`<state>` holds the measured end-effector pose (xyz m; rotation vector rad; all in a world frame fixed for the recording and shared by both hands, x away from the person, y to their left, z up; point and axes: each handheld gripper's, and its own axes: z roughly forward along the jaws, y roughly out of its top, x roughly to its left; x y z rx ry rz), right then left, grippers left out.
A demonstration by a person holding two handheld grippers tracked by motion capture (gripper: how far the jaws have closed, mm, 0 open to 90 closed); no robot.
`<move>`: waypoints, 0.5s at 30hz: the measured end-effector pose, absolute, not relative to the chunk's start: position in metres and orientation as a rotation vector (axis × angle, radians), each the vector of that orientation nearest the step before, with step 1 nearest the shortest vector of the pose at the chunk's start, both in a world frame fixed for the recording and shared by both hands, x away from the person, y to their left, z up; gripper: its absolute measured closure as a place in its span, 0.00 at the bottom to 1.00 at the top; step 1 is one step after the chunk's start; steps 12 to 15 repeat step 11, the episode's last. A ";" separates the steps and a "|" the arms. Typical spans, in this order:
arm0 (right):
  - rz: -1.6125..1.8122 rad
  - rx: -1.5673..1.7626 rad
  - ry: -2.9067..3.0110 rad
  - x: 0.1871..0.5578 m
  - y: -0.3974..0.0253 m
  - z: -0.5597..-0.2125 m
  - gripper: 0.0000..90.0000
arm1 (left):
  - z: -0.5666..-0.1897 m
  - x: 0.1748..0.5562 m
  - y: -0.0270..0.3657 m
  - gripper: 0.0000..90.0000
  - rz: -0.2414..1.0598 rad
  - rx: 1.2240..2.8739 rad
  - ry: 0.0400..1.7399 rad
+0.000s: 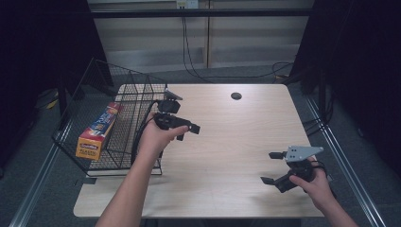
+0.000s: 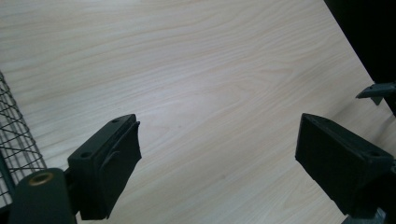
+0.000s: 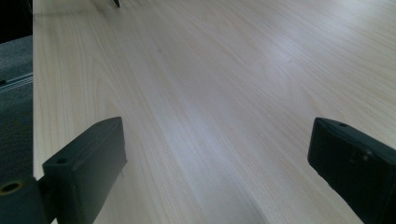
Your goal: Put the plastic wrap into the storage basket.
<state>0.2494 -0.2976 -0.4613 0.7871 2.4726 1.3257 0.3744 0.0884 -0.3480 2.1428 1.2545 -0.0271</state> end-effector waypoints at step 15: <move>1.300 0.796 2.497 0.251 -0.297 -0.466 0.04 | -0.367 0.364 0.076 0.13 -0.018 2.174 1.179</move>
